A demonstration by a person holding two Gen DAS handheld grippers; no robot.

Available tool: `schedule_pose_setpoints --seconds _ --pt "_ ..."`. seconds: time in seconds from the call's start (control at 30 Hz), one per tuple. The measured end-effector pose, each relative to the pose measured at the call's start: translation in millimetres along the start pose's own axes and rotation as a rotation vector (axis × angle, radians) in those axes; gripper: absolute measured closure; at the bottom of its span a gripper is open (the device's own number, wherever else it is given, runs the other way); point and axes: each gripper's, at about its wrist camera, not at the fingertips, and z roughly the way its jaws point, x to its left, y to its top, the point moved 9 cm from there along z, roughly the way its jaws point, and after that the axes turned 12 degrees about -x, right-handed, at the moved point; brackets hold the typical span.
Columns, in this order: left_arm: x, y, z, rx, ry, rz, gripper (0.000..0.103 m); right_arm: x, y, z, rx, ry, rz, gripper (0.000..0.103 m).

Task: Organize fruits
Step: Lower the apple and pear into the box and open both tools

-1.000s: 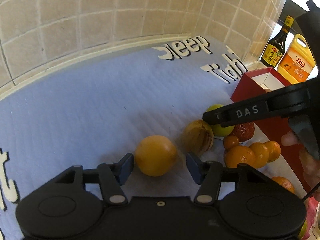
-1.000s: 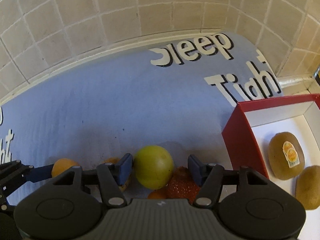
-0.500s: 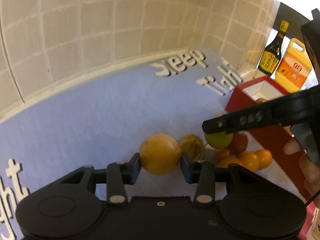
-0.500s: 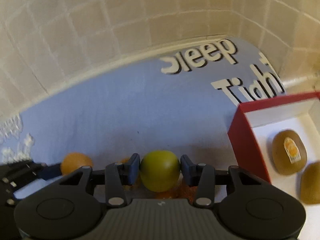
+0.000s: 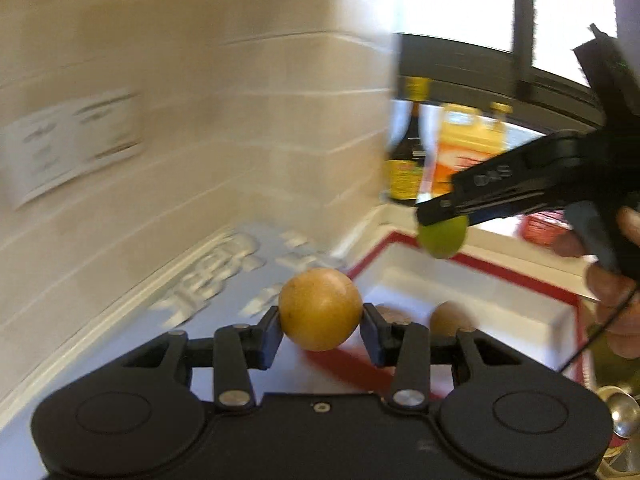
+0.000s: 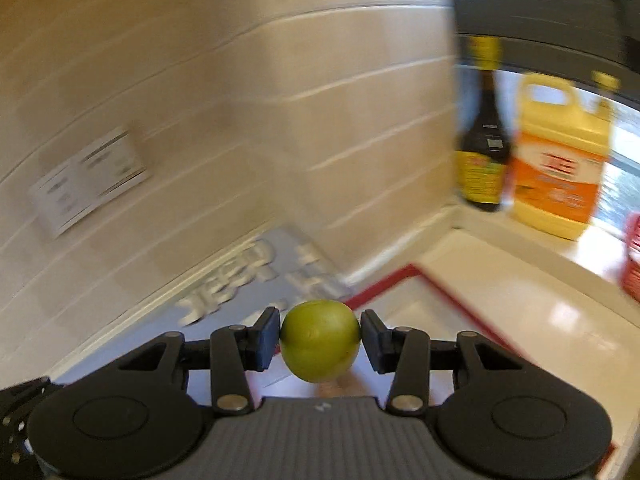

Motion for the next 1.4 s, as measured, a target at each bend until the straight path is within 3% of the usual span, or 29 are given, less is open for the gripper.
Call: schedule_pose_setpoints --seconds 0.17,0.33,0.67,0.8,0.97,1.03,1.07,1.23,1.4 --pt "-59 -15 56 0.103 -0.121 0.023 0.053 -60 -16 17 0.065 -0.046 0.131 0.057" --pt "-87 -51 94 0.246 -0.164 0.048 0.053 -88 -50 48 0.157 -0.061 0.219 0.057" --pt "-100 -88 117 0.356 -0.143 0.122 0.052 -104 -73 92 0.189 -0.077 0.26 0.057" --pt "-103 -90 119 0.345 -0.138 0.166 0.052 -104 -76 97 0.187 -0.063 0.276 0.067" --pt "-102 -89 115 0.331 -0.14 0.162 0.048 -99 -74 98 0.187 -0.064 0.241 0.065" --pt "-98 -85 107 0.303 -0.147 0.134 0.033 -100 -73 95 0.184 -0.062 0.246 0.065" --pt "-94 -81 102 0.284 -0.145 0.117 0.031 -101 -72 92 0.178 -0.071 0.243 0.064" --pt "-73 -60 73 0.214 -0.146 0.013 0.028 -108 -65 73 0.169 -0.081 0.284 0.061" --pt "-32 -41 32 0.132 -0.07 -0.06 0.028 -97 -53 43 0.144 -0.072 0.251 0.059"
